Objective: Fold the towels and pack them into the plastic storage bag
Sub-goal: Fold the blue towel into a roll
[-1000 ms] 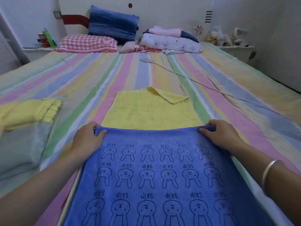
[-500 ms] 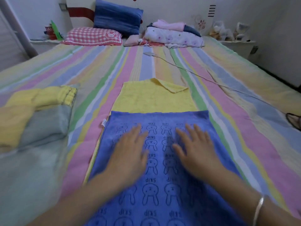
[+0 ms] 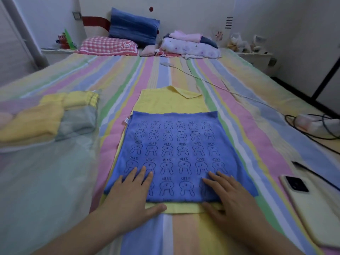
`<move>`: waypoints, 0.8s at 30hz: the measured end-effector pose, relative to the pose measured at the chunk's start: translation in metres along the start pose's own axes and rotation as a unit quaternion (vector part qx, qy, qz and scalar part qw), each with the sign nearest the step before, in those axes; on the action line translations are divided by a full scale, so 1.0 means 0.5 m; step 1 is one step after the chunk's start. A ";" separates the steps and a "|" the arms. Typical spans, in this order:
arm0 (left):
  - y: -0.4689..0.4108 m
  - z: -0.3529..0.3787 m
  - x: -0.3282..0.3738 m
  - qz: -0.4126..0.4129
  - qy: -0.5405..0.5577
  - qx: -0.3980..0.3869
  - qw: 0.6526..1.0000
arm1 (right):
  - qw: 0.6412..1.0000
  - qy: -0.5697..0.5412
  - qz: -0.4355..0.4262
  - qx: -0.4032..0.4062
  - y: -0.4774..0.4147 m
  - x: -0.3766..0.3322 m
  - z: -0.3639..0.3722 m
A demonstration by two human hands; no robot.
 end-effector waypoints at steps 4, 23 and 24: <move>0.013 -0.037 0.008 0.057 -0.025 0.095 0.994 | 0.999 0.016 0.001 0.034 0.005 0.012 -0.025; -0.010 -0.013 -0.028 0.021 -0.169 0.152 0.974 | 0.985 0.100 0.129 0.055 0.012 0.080 0.019; -0.010 -0.015 -0.022 0.024 -0.177 0.159 0.971 | 0.983 0.110 0.131 0.061 0.011 0.082 0.018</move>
Point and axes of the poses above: each hand's wrist, its own y-axis away from the middle knuckle, its own z-axis out of the palm, x = y × z, the point moved 6 cm from there along -y, towards the middle knuckle, and after that the axes turned 13 degrees about y, right-handed, at the moved point
